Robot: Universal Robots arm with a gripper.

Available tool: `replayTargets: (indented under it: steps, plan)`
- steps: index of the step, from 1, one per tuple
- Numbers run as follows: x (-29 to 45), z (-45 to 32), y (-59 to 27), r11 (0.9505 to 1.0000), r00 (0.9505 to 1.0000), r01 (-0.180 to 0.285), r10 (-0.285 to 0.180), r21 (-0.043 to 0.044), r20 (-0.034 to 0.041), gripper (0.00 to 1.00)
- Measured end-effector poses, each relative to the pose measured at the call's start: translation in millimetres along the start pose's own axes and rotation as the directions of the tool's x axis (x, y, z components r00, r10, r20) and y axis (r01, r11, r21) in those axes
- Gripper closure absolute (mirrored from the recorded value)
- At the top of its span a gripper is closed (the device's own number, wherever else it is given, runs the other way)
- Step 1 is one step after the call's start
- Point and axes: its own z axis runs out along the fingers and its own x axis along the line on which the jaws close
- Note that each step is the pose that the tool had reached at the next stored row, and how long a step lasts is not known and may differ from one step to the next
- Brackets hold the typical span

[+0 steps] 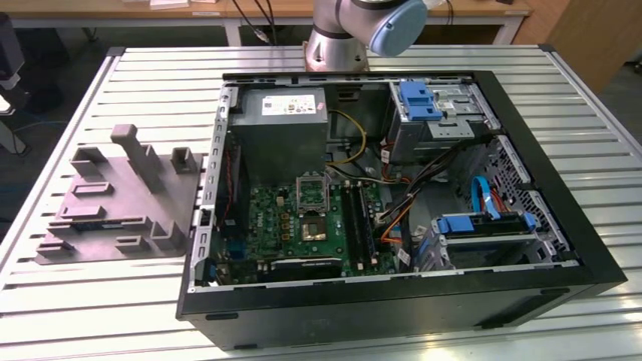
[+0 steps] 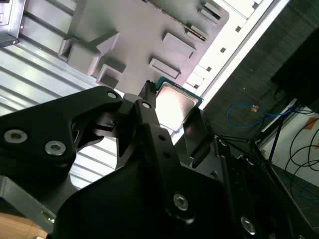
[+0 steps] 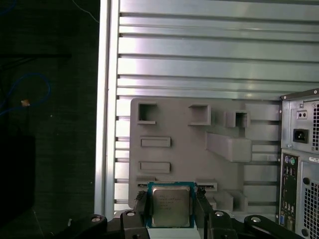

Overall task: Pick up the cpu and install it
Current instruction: 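Pick up the cpu and move it towards the insertion slot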

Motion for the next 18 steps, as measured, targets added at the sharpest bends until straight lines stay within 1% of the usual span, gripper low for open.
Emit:
replayTargets:
  steps: [6,11,18]
  plan:
    - [-0.2,-0.1,0.0,1.0000,1.0000,0.000,0.000,0.0000,0.0000,0.53]
    - [-0.3,-3.0,0.0,1.0000,1.0000,0.000,0.000,-0.0001,0.0001,0.53]
    - [-0.2,-3.2,0.0,1.0000,1.0000,0.000,0.000,0.0000,0.0000,0.53]
